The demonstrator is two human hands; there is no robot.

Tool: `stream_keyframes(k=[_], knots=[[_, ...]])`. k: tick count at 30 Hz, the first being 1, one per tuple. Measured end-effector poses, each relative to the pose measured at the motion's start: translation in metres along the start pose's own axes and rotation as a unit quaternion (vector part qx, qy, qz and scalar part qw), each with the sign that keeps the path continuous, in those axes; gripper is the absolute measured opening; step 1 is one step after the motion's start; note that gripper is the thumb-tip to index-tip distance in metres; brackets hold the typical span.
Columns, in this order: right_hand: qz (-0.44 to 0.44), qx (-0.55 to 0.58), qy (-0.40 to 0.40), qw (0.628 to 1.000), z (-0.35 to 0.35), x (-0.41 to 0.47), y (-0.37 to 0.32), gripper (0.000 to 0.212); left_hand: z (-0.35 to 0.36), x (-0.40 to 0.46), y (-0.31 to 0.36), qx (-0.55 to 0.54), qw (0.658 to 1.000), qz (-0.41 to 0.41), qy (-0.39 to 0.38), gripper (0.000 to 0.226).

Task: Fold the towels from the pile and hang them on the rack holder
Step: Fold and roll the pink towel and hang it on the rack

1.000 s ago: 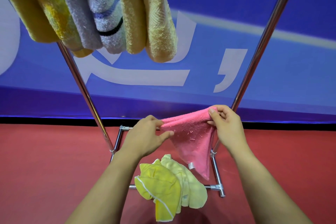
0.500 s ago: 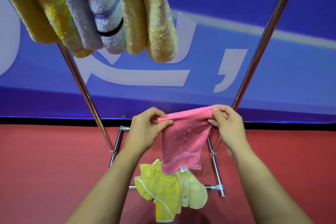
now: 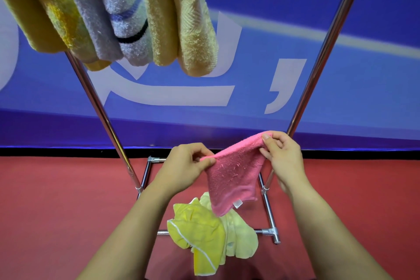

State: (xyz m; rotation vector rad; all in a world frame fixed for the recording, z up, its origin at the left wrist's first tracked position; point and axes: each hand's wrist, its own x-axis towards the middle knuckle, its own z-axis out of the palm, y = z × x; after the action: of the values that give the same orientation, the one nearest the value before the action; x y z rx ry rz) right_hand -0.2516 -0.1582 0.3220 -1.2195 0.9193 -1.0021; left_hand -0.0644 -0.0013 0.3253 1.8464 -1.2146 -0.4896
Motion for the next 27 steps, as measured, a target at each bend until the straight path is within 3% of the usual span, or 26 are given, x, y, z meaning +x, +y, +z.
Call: stream_keyframes(k=[3,8,11,27], knots=[[-0.015,-0.028,0.002,1.000,-0.001,0.002,0.002,0.010,0.001,-0.005,0.006,0.057,0.997,0.029,-0.047,0.012],[-0.023,-0.083,-0.011,0.996,-0.003,0.003,0.009,0.007,0.008,-0.011,0.015,0.153,0.965,0.079,-0.199,0.050],[-0.029,-0.113,-0.024,0.993,-0.003,0.003,0.014,0.009,0.016,-0.013,0.022,0.190,0.945,0.091,-0.251,0.064],[-0.046,-0.166,-0.054,0.984,0.000,0.001,0.016,0.013,0.026,-0.015,0.025,0.239,0.924,0.028,-0.297,0.073]])
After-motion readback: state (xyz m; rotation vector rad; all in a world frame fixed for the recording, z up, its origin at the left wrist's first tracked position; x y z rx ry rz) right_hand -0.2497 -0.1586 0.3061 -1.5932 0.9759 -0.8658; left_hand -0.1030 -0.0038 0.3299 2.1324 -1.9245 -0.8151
